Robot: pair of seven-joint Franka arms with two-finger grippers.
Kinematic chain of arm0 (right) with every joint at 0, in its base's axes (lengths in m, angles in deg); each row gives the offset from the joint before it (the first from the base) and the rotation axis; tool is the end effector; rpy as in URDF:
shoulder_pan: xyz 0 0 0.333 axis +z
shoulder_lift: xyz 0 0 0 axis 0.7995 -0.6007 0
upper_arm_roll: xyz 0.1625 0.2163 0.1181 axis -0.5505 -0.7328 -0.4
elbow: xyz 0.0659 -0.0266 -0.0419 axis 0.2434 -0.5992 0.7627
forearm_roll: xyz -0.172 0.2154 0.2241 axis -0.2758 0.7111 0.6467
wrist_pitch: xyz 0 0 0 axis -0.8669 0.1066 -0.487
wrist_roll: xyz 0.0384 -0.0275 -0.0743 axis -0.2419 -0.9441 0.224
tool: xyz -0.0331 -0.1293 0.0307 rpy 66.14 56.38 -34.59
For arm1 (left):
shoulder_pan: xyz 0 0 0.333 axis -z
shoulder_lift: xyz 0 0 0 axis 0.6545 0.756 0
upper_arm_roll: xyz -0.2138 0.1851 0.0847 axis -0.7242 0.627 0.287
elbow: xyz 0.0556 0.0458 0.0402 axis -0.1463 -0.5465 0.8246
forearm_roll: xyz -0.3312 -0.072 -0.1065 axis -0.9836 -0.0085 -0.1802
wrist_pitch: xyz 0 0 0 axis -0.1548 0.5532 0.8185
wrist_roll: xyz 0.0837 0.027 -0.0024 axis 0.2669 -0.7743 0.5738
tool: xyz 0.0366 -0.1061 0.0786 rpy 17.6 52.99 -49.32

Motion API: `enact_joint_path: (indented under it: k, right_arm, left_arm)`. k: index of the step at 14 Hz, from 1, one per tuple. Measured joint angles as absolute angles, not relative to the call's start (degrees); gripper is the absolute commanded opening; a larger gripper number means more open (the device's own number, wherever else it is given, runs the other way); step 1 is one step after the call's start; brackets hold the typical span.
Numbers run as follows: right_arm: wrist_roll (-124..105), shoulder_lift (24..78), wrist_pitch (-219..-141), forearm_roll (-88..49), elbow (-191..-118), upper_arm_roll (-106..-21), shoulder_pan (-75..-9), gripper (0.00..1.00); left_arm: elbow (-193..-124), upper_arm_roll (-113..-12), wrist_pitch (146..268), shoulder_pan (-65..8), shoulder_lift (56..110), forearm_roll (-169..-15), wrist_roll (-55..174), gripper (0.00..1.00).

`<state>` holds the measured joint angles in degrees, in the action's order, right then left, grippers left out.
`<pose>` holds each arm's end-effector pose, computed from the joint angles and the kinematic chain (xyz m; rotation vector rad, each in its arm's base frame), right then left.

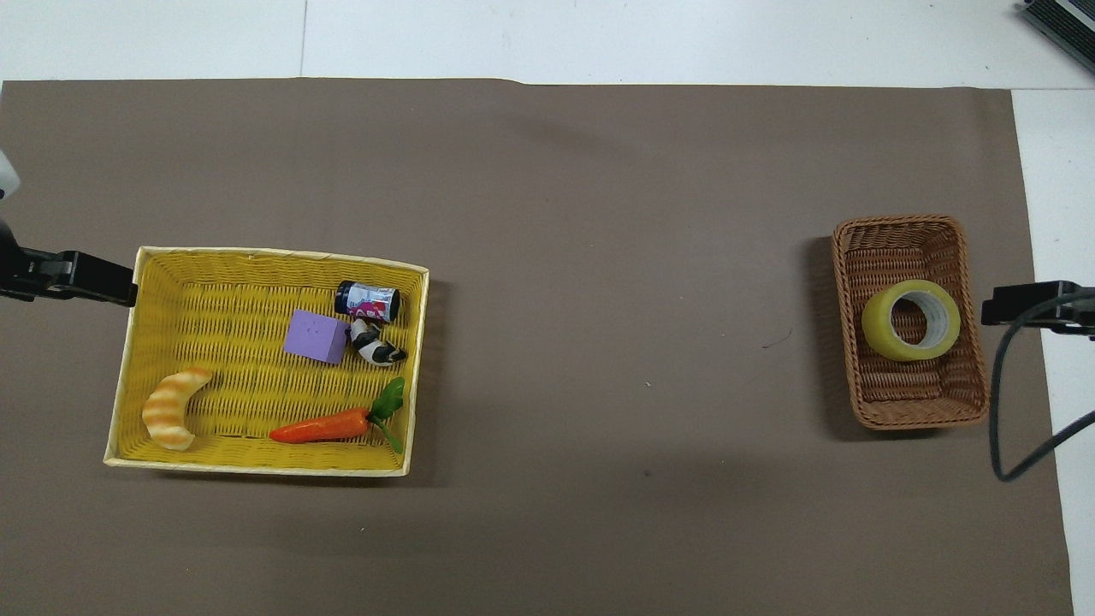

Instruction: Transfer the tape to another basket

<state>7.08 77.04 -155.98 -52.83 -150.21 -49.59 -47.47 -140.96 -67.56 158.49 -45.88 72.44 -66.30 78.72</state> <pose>0.4693 -0.0212 0.6003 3.1012 -0.2552 0.1332 0.5087 -0.0275 0.5664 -3.1266 0.1817 0.0405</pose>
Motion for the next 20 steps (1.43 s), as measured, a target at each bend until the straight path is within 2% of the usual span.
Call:
enact_joint_path:
  k: [4,7,12,20]
  right_arm:
    - [7.33,76.77,-155.31,-52.27,-150.2,-49.47,-47.54,1.0]
    - [7.09,76.65,-151.54,-52.09,-149.59,-48.91,-47.58,1.0]
    - [5.59,70.92,-140.13,-52.26,-136.95,-48.99,-47.49,1.0]
    - [5.42,69.87,-141.46,-52.17,-136.9,-48.76,-47.54,1.0]
  left_arm:
    - [-140.96,-67.56,158.48,-45.88,72.44,-66.3,78.72,1.0]
    - [-140.96,-67.56,158.48,-45.88,72.44,-66.3,78.72,1.0]
    - [-140.96,-67.56,158.47,-45.88,72.44,-66.3,78.72,1.0]
    - [-140.96,-67.56,158.47,-45.88,72.44,-66.3,78.73,1.0]
